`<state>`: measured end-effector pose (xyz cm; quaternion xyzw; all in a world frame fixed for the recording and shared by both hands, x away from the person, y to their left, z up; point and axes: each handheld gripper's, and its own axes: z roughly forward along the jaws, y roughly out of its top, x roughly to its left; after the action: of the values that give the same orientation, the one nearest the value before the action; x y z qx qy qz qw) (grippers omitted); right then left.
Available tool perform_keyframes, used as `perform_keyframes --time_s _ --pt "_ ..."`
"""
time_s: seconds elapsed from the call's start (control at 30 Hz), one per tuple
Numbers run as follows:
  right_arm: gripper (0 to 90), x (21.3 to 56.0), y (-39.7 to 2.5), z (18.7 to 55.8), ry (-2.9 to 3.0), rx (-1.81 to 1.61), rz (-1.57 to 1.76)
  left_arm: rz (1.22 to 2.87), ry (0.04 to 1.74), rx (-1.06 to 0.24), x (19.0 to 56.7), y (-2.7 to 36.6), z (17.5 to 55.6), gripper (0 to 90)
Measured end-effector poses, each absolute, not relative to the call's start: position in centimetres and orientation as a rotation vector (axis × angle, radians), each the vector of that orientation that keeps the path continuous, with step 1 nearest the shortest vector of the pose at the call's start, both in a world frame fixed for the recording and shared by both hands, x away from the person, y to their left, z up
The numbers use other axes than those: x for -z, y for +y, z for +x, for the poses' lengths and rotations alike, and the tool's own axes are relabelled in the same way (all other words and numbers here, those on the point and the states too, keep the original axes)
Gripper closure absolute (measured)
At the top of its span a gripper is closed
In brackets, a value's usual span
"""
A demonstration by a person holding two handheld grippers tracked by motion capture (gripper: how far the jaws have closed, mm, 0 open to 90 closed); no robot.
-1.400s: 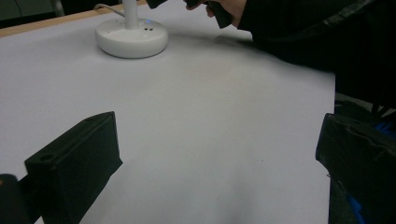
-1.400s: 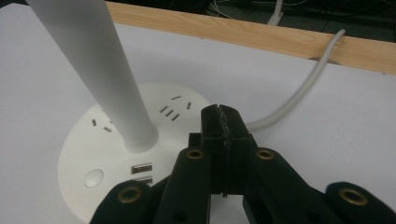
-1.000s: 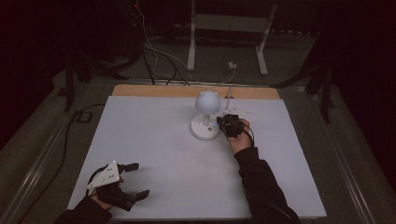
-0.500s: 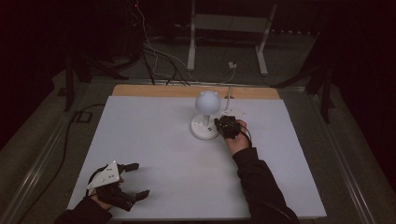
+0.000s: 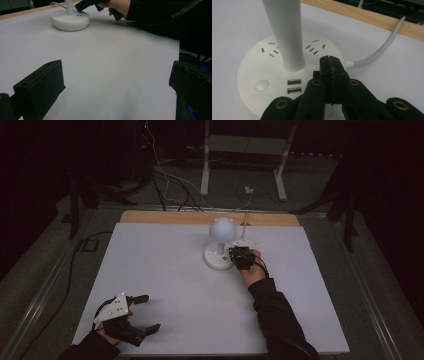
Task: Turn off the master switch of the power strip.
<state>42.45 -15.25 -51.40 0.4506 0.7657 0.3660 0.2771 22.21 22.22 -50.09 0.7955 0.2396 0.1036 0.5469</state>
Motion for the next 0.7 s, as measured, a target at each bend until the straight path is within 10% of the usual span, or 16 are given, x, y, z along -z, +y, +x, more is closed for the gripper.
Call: perform_keyframes --time_s 0.7 --pt "90.0 51.20 -15.25 42.70 2.093 -0.962 1.188 1.881 0.564 -0.241 50.07 22.22 22.21 0.4"
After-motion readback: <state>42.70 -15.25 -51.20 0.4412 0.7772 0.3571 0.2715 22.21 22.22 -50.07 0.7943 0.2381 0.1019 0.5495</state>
